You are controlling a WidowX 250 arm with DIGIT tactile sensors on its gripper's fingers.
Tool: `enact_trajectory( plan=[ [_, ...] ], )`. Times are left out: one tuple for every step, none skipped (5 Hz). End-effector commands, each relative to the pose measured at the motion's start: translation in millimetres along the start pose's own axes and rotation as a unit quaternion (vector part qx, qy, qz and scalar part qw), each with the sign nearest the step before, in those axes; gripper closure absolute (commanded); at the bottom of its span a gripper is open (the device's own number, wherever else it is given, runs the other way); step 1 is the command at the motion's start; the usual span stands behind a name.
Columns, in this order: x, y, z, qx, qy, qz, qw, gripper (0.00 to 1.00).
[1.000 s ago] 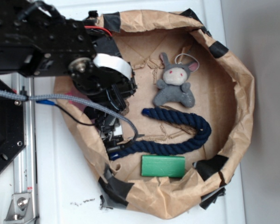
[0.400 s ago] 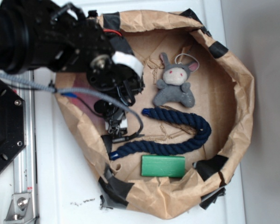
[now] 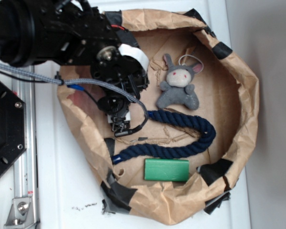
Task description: Grab the rock.
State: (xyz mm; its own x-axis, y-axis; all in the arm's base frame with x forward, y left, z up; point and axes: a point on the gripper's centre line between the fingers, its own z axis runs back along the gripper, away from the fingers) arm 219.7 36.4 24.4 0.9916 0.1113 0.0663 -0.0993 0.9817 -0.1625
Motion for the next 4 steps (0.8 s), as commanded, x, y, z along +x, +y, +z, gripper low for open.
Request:
enact_trajectory(
  plan=[
    [13, 0, 28, -0.002, -0.048, -0.005, 0.999, 1.0],
    [20, -10, 62, 0.005, -0.066, 0.015, 0.998, 1.0],
    [41, -23, 110, 0.008, -0.07, 0.035, 0.997, 1.0],
    [51, -35, 153, 0.006, -0.084, 0.043, 0.996, 1.0]
  ],
)
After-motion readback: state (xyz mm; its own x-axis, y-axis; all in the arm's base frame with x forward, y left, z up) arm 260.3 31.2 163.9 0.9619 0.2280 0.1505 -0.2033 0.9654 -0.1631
